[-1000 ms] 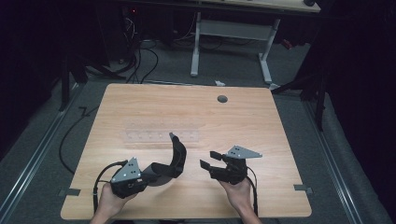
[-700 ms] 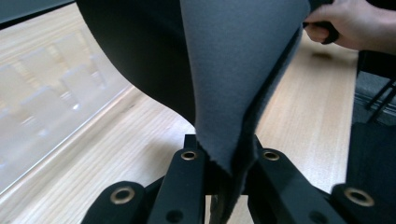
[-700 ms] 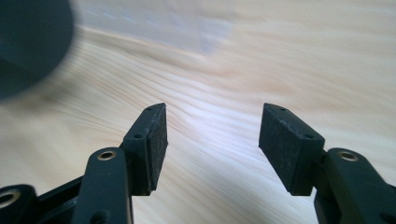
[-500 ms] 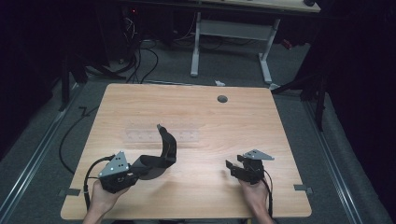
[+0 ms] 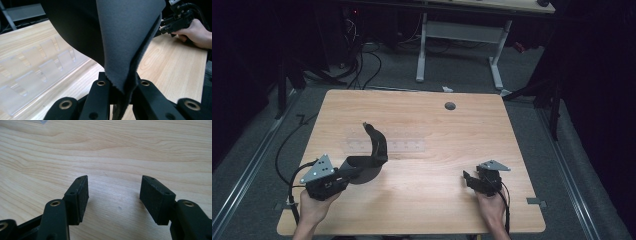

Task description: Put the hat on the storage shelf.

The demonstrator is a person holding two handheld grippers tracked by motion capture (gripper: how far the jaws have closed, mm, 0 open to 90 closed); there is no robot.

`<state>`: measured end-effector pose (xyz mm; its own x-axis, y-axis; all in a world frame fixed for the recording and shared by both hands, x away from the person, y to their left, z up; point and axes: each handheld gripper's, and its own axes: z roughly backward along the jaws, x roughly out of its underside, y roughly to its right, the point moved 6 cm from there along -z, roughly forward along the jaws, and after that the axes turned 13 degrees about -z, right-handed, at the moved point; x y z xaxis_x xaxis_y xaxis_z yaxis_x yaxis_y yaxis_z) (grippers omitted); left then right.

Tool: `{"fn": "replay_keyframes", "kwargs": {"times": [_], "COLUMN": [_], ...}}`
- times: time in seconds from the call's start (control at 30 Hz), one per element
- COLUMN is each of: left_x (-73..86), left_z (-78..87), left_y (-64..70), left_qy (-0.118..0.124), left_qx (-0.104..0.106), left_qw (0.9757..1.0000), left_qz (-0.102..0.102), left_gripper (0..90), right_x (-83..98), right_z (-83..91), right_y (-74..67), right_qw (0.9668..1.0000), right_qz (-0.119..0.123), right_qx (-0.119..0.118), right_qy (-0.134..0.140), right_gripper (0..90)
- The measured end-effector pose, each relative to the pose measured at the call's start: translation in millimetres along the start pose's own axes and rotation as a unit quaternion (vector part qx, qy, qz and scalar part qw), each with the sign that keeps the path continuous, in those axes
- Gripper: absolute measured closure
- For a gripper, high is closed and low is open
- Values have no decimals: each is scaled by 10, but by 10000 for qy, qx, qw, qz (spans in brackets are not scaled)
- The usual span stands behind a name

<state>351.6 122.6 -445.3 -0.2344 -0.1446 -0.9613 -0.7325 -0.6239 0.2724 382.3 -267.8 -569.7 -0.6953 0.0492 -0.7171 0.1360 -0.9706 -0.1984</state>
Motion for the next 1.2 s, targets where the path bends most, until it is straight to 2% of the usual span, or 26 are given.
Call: {"fn": "replay_keyframes", "kwargs": {"times": [0.1, 0.23, 0.27, 0.43, 0.57, 0.73, 0.77, 0.8, 1.0, 1.1, 1.2], "left_x": [-37, -100, -141, -247, -328, -386, -406, -406, -493, -503, -506], "left_z": [5, 4, 8, 21, 7, -17, -20, -20, -22, -59, -74], "left_y": [-30, -111, -159, -253, -328, -472, -541, -541, -726, -815, -869], "left_qy": [50, 149, 215, 369, 473, 556, 572, 572, 719, 705, 721], "left_qx": [-23, -164, -253, -375, -495, -740, -853, -853, -1110, -1279, -1331], "left_qw": [10000, 9997, 9994, 9986, 9976, 9957, 9947, 9947, 9912, 9890, 9883], "left_qz": [-6, 26, 42, 58, -32, -64, -92, -92, -109, -216, -184], "left_gripper": [865, 865, 865, 865, 865, 865, 865, 865, 865, 865, 864], "right_x": [5, -2, -4, -7, -8, -7, -7, -7, -4, -4, -3], "right_z": [-8, -12, -15, -17, -17, -19, -19, -19, -23, -22, -22], "right_y": [24, 35, 36, 40, 40, 37, 37, 37, 25, 27, 25], "right_qw": [10000, 10000, 10000, 10000, 10000, 10000, 10000, 10000, 9999, 9999, 9999], "right_qz": [-27, -40, -38, -68, -83, -47, -46, -46, 44, 29, 20], "right_qx": [50, 58, 49, 24, 21, 27, 31, 31, 90, 82, 85], "right_qy": [-55, -43, -48, -56, -51, -53, -53, -53, -58, -59, -62], "right_gripper": [407, 406, 402, 401, 400, 397, 397, 397, 393, 393, 393]}}
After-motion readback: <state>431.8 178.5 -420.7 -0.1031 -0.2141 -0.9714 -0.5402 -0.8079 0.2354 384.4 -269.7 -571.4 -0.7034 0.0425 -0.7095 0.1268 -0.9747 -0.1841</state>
